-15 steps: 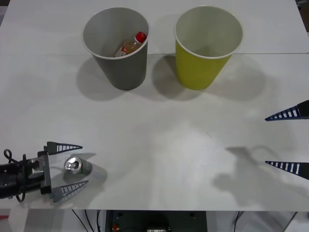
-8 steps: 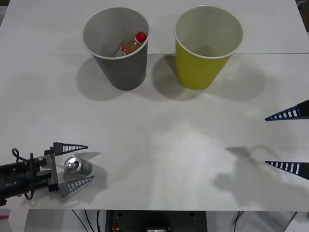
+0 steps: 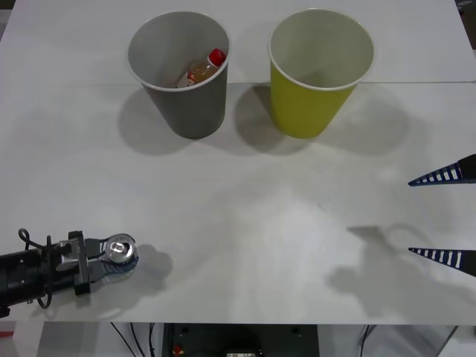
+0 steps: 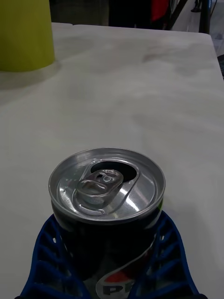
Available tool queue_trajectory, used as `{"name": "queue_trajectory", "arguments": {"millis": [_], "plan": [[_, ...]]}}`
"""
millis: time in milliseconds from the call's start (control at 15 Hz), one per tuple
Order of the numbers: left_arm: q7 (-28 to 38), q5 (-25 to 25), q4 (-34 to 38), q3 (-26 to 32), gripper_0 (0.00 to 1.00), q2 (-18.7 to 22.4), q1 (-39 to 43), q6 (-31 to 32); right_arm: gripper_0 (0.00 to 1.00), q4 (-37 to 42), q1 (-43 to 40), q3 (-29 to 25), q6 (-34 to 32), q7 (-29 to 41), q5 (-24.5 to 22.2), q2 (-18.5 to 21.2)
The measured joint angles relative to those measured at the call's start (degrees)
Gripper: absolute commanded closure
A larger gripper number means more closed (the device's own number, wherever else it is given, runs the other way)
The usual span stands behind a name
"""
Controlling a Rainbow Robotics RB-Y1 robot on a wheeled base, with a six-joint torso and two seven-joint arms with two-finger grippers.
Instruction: Put the can into the green bin and the plastic bottle into the gray bin
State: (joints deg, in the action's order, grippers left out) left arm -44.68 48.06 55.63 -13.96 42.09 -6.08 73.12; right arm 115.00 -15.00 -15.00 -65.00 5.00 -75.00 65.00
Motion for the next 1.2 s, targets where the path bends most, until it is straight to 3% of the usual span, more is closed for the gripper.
{"name": "queue_trajectory", "arguments": {"millis": [267, 533, 800, 1000, 1200], "plan": [[2.09, -0.3, 1.35, 0.26, 1.0, 0.75, 0.01, -0.06, 0.0, 0.0, 0.0, 0.0, 0.0, 0.0, 0.0, 0.0], [11.62, 2.93, 7.99, 1.53, 1.0, 3.05, 0.12, -2.28, 0.0, 0.01, 0.0, 0.0, 0.0, 0.0, 0.0, 0.0], [24.85, 17.5, 21.74, 9.46, 1.0, 4.18, 3.43, -5.86, 0.0, 0.01, 0.0, 0.0, 0.0, 0.0, 0.0, 0.0], [40.45, 31.4, 36.8, 17.48, 1.0, 4.14, 7.64, -5.95, 0.0, 0.01, 0.0, 0.0, 0.0, 0.0, 0.0, 0.0], [52.94, 39.9, 45.6, 20.96, 1.0, 4.11, 8.63, -5.9, 0.0, 0.01, 0.0, 0.0, 0.0, 0.0, 0.0, 0.0]]}}
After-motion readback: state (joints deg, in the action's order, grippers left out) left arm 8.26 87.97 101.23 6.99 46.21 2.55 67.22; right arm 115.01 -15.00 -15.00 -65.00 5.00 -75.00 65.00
